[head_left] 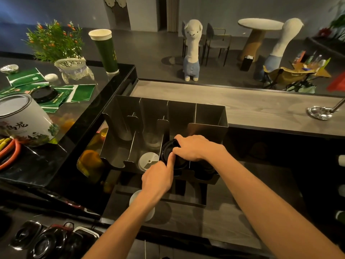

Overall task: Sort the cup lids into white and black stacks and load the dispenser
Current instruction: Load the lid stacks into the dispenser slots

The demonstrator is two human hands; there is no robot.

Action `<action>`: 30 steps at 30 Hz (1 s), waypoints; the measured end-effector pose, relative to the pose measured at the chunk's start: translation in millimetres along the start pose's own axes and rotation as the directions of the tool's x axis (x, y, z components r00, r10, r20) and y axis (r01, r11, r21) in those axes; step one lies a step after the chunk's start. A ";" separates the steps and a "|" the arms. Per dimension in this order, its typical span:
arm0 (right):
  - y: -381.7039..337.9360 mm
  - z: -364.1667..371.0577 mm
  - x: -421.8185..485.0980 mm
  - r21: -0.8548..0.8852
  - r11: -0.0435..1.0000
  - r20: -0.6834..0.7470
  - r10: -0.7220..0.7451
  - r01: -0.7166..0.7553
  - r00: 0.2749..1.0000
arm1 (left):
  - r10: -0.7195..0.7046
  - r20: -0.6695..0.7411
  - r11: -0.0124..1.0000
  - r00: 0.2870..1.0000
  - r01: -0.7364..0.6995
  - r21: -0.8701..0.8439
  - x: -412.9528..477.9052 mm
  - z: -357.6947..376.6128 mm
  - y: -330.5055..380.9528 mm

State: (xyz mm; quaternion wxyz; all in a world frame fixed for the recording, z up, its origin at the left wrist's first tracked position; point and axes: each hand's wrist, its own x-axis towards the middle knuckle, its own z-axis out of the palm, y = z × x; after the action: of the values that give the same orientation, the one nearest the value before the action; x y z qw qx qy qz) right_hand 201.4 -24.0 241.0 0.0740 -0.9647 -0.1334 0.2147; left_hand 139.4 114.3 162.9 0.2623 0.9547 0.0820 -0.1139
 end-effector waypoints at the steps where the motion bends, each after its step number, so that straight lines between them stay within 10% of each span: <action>1: -0.1 0.2 0.3 0.002 1.000 0.011 0.003 -0.003 1.000 | 0.021 -0.017 0.999 1.000 -0.020 0.046 -0.7 -2.0 -0.2; 24: -1.2 -13.5 8.8 -0.009 1.000 0.132 -0.010 0.011 0.991 | 0.202 -0.250 0.896 0.947 -0.075 0.437 0.7 -29.4 4.4; 30: -6.8 -15.1 9.0 -0.043 0.999 0.105 -0.011 0.016 0.994 | 0.227 -0.319 0.948 0.920 -0.134 0.287 7.5 -32.3 -6.1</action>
State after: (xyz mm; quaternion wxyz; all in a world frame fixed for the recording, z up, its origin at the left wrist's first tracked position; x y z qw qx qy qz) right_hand 214.3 -16.2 252.4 0.0474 -0.9525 -0.1482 0.2616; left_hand 151.0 137.0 185.0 0.1258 0.9892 0.0223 0.0719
